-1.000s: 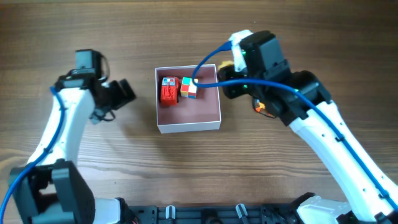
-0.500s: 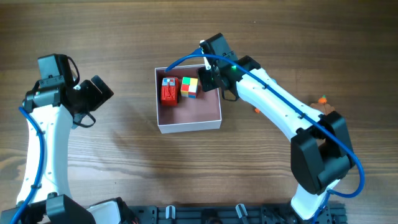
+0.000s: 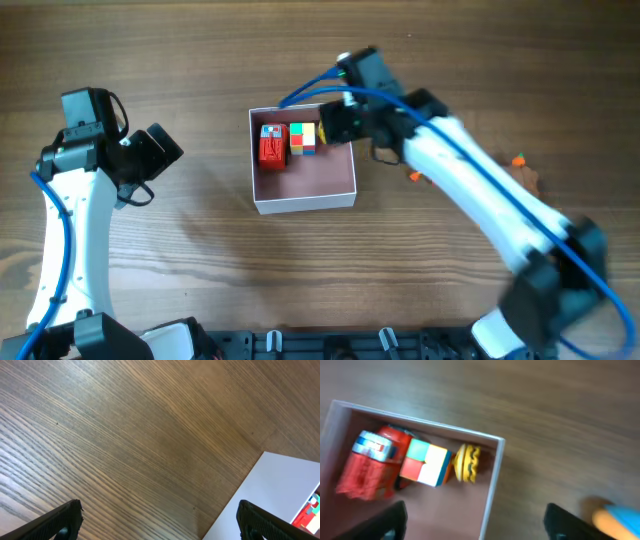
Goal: Pack container
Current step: 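Carry the yellow spiky toy into the box with the right gripper, then move the right gripper to the yellow duck and grasp it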
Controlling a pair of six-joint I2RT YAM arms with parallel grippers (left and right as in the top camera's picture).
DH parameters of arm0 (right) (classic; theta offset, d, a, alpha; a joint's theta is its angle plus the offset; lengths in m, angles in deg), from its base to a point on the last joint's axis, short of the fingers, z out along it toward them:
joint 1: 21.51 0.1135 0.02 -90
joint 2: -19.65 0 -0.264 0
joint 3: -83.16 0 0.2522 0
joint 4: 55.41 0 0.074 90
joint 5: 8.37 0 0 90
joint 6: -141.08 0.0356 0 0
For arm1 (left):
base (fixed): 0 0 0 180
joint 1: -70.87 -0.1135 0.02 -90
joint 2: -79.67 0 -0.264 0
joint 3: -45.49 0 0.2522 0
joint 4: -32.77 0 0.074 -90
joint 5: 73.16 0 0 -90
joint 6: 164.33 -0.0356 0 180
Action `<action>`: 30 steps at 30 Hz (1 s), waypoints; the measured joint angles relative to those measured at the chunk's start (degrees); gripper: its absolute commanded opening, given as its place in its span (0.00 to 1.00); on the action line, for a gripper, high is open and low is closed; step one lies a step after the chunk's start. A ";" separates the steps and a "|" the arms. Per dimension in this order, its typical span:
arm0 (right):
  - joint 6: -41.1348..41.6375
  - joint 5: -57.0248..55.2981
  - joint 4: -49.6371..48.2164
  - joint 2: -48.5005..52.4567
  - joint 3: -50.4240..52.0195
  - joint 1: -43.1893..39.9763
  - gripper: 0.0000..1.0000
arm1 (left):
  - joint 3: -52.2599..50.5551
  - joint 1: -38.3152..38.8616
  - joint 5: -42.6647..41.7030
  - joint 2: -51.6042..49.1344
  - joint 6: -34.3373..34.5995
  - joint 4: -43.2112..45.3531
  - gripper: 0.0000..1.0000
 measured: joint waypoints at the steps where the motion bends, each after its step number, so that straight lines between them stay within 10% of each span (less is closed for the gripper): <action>1: 0.96 -0.02 1.27 -2.64 -0.13 -1.09 1.00 | 0.00 0.00 0.00 0.00 0.00 0.04 1.00; 8: 4.42 0.61 15.08 -5.42 -0.39 -24.74 1.00 | 0.00 0.00 0.02 0.00 -0.17 0.00 1.00; 18: 2.75 6.62 14.36 17.79 3.06 -25.81 0.98 | 0.00 0.00 0.02 0.00 -0.17 -0.20 1.00; 30: 1.07 9.73 13.44 17.99 3.06 -25.55 0.04 | 0.00 0.00 0.02 0.00 -0.17 -0.17 1.00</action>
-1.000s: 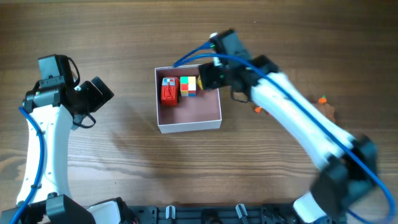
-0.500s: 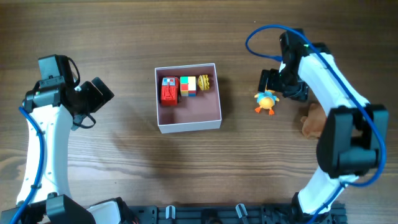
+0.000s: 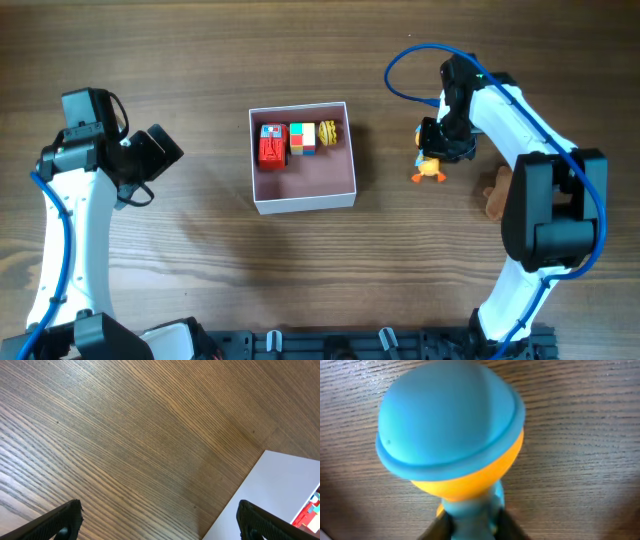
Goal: Pack container
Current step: 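Move the right gripper to the yellow duck and grasp it, then place the yellow duck in the box with the right gripper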
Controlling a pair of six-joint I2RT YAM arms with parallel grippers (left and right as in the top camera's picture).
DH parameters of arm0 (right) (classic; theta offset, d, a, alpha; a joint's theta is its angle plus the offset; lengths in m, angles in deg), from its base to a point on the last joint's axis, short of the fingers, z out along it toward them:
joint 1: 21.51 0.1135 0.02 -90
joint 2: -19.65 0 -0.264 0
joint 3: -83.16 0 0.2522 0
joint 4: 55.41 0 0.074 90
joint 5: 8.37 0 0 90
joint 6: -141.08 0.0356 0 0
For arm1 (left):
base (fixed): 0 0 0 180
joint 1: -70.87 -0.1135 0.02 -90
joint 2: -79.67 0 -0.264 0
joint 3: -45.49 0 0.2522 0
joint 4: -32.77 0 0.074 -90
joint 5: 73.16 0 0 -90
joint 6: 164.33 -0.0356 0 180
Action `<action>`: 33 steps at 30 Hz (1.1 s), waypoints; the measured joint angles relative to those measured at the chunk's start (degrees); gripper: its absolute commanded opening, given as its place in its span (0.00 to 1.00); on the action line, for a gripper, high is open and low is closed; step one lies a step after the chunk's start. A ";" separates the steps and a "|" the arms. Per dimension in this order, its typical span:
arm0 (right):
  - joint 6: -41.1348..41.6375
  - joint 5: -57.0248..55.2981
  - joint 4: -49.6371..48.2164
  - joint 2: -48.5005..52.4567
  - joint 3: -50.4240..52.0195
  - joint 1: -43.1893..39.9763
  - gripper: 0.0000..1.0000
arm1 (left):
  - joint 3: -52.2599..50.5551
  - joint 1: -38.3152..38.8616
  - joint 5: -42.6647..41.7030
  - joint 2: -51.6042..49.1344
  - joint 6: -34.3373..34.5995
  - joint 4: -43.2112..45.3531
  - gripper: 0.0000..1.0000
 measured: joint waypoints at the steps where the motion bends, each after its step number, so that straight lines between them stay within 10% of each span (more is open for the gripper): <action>1: -0.02 0.00 0.24 0.00 0.00 0.00 0.04 | 0.00 0.00 0.00 0.00 0.00 0.00 1.00; 8: -1.07 -0.66 5.31 -5.01 -3.02 3.61 0.04 | 0.00 0.00 0.00 0.00 0.00 0.00 1.00; 14: 1.42 -2.27 -0.92 -22.49 -13.88 23.78 0.04 | 0.00 0.00 0.00 0.00 0.00 -0.02 1.00; 33: 7.13 -3.10 -5.01 -2.40 -13.25 27.76 0.05 | 0.00 0.00 0.00 0.00 0.00 -0.20 0.99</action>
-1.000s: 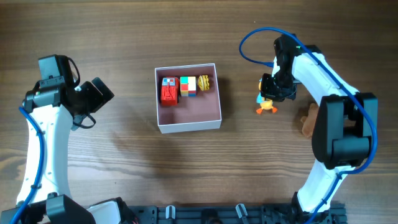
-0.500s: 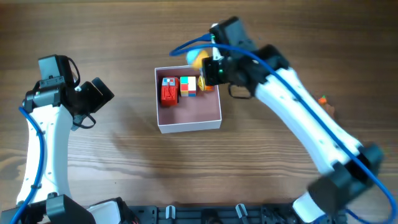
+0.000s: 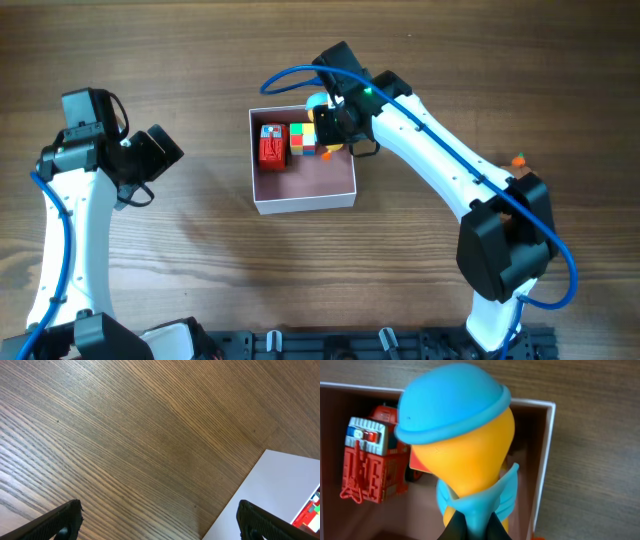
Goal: Pack container
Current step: 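Place the yellow duck in the box with the right gripper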
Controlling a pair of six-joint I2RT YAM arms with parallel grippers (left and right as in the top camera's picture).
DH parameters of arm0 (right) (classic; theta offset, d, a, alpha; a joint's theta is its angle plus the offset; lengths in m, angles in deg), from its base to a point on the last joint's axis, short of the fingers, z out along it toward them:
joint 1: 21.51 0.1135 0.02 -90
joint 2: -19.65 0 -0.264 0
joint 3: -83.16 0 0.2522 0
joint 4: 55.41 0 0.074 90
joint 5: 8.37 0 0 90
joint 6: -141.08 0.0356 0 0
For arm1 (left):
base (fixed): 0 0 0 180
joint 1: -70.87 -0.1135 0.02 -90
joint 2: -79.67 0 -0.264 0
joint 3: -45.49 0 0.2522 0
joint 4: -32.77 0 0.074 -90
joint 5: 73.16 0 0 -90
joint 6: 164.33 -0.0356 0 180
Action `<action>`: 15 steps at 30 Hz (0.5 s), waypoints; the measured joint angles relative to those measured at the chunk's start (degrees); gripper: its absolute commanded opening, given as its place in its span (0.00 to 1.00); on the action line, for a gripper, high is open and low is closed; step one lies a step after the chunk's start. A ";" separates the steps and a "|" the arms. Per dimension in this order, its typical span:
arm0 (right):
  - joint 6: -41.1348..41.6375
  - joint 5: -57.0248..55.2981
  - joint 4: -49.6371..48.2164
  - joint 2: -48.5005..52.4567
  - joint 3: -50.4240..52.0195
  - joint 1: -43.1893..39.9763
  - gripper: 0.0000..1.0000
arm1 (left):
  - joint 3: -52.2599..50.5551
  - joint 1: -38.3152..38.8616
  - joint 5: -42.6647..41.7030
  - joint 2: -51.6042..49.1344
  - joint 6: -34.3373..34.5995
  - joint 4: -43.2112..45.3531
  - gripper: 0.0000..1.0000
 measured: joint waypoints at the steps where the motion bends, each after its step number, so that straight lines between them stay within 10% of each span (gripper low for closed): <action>1: 0.37 0.00 0.63 0.00 0.00 0.00 0.05 | 0.00 0.00 0.00 0.00 0.00 0.00 1.00; 4: 0.79 0.07 1.88 0.00 0.00 0.00 0.13 | 0.00 0.00 0.00 0.00 -0.02 0.00 1.00; 6: 1.44 0.07 1.92 0.00 0.00 0.00 0.58 | 0.00 0.00 0.00 0.00 0.00 0.00 1.00; 8: 1.42 0.09 1.90 0.00 0.00 0.00 0.69 | 0.00 0.00 0.00 0.00 -0.02 -0.02 1.00; 15: 1.62 0.09 1.90 0.00 0.00 0.00 0.70 | 0.00 0.00 0.00 0.00 0.00 0.00 1.00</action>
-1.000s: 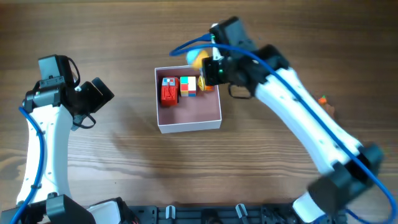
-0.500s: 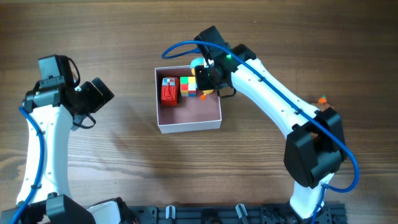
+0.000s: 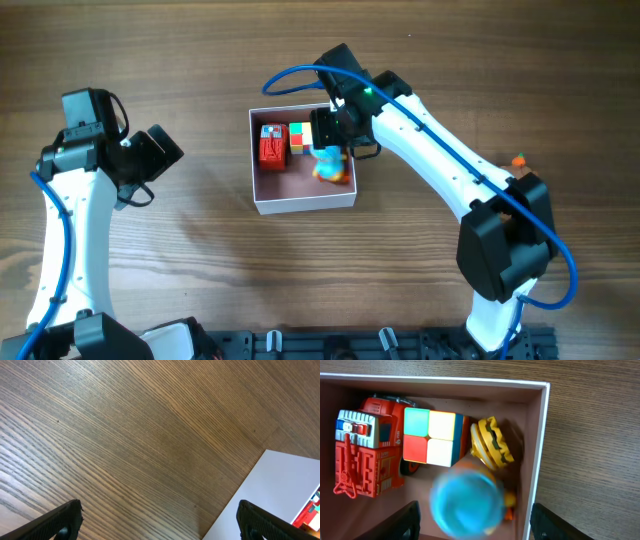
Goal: Pack container
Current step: 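Place the yellow duck in the box with the right gripper, then move the right gripper to the brown plush bear and grasp it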
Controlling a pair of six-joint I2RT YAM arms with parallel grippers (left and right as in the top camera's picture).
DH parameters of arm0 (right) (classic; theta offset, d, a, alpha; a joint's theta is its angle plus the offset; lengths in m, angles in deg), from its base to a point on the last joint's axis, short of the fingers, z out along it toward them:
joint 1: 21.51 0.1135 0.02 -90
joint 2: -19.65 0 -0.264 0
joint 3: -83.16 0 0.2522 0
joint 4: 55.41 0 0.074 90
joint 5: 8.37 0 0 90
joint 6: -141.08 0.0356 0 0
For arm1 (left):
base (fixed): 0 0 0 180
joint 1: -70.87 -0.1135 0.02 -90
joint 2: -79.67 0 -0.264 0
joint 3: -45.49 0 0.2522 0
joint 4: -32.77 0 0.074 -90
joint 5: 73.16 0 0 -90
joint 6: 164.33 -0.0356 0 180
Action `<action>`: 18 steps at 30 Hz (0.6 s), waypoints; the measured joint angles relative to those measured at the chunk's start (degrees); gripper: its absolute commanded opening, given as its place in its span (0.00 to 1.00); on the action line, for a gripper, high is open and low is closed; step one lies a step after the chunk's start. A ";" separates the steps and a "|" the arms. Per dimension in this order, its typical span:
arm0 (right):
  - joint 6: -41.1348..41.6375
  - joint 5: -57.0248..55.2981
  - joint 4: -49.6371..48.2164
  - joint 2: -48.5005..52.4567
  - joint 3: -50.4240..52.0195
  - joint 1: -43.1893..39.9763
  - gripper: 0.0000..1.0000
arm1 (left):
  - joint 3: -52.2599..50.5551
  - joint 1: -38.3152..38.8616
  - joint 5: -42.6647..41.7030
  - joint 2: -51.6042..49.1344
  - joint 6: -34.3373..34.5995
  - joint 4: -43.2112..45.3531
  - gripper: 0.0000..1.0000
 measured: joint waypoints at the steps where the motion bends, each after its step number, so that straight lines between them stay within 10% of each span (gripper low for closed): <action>1: 0.00 0.00 0.00 0.00 0.00 0.00 0.69 | 0.00 0.00 0.00 0.00 -0.02 0.00 1.00; 13: 0.48 -2.89 5.25 -2.97 0.09 -1.22 0.78 | 0.00 0.00 -0.02 0.00 0.00 -0.28 1.00; 18: 3.43 -5.16 15.30 -21.84 -0.09 -22.18 1.00 | 0.00 0.00 0.00 0.00 0.00 -0.42 1.00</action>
